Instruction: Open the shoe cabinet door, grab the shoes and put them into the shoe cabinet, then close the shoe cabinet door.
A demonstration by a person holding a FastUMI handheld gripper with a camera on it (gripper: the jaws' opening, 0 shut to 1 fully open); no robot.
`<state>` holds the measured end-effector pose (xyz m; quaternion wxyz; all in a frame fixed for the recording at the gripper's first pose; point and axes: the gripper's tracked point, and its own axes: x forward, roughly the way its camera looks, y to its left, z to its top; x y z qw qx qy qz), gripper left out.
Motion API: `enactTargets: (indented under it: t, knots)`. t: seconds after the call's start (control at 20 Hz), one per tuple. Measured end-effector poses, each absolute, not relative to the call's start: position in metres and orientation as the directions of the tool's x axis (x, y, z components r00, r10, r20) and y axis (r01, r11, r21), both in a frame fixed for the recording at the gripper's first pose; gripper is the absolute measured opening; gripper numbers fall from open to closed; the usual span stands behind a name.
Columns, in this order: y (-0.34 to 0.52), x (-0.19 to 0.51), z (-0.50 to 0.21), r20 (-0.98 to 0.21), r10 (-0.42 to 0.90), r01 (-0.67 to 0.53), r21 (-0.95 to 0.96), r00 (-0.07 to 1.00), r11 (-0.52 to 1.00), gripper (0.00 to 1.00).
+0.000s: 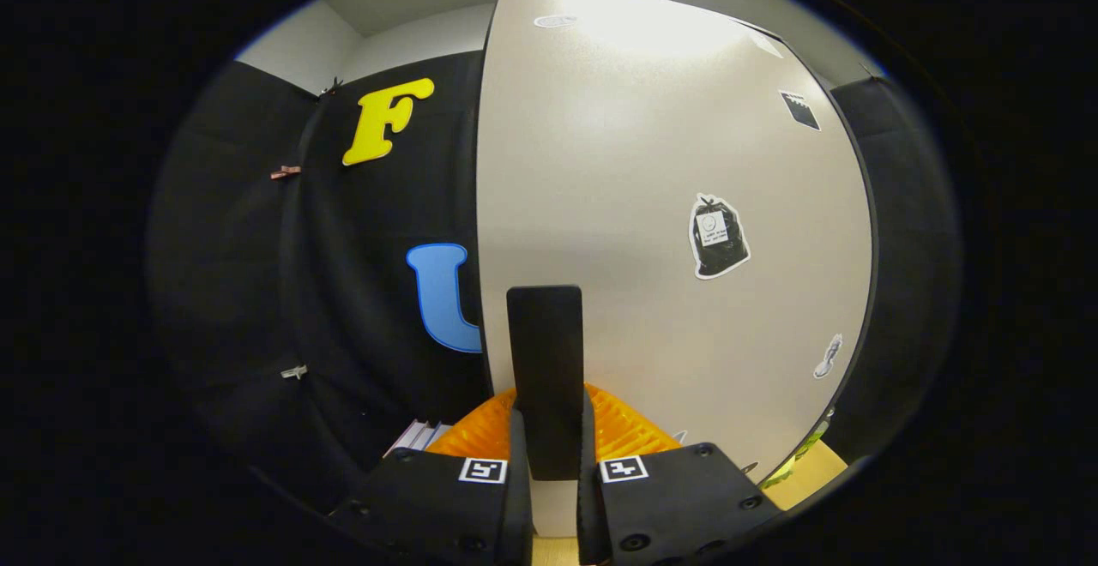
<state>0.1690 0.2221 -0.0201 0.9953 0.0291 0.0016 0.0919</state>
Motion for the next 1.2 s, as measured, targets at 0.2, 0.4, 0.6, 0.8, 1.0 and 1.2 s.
enactTargets:
  t: [0.2,0.4,0.6,0.8,1.0,1.2]
  knots:
    - [0.206,0.129,-0.016,0.013,0.233,-0.233,0.062,0.972,0.97,0.24]
    - [0.19,0.105,-0.015,0.002,0.281,-0.28,0.065,0.96,0.958,0.24]
    - [0.171,0.075,-0.017,-0.012,0.32,-0.318,0.064,0.947,0.946,0.24]
    - [0.15,0.054,-0.015,-0.012,0.323,-0.321,0.064,0.946,0.945,0.24]
    - [0.13,0.037,-0.014,-0.012,0.315,-0.313,0.087,0.949,0.946,0.24]
    - [0.101,0.023,-0.014,-0.001,0.3,-0.299,0.104,0.954,0.949,0.24]
